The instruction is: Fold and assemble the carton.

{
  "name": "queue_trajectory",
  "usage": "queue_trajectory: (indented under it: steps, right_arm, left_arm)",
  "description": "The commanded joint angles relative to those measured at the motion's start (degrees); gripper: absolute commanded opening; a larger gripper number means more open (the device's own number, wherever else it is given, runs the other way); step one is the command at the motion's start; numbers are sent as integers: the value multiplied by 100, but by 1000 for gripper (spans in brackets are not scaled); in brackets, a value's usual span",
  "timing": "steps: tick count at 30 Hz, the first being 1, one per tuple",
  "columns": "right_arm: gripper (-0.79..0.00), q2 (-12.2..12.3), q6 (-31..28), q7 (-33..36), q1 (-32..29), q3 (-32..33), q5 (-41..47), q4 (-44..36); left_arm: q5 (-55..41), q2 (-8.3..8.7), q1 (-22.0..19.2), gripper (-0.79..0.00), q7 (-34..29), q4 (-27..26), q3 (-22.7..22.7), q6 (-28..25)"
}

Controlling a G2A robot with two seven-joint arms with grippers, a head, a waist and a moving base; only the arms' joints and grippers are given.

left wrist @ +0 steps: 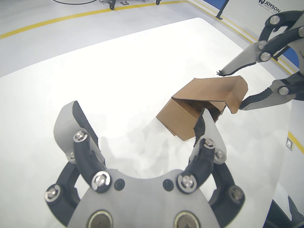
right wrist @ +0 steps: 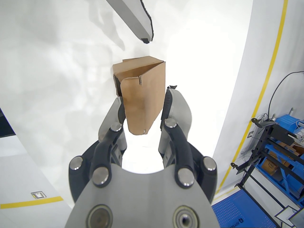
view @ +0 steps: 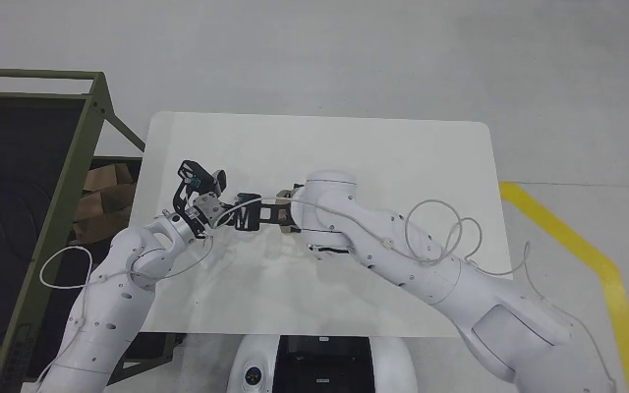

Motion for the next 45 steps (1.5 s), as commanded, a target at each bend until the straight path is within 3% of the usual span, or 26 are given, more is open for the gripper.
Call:
queue_trajectory:
  steps: [1,21,45]
  right_arm:
    - [-486,-1,-5,-5,0,-5,2,12]
    - [-514,-46,158,-437,-170,41,-503,221]
    - [-659,-123,95,-458,-286,163,-689,302]
  left_arm:
    - [0,-2,2,0,4,-1,-5,0]
    - [19,-19,31,0,-12,8,-45,-12]
    - [53,-36,76,0,3,-17,-89,-52]
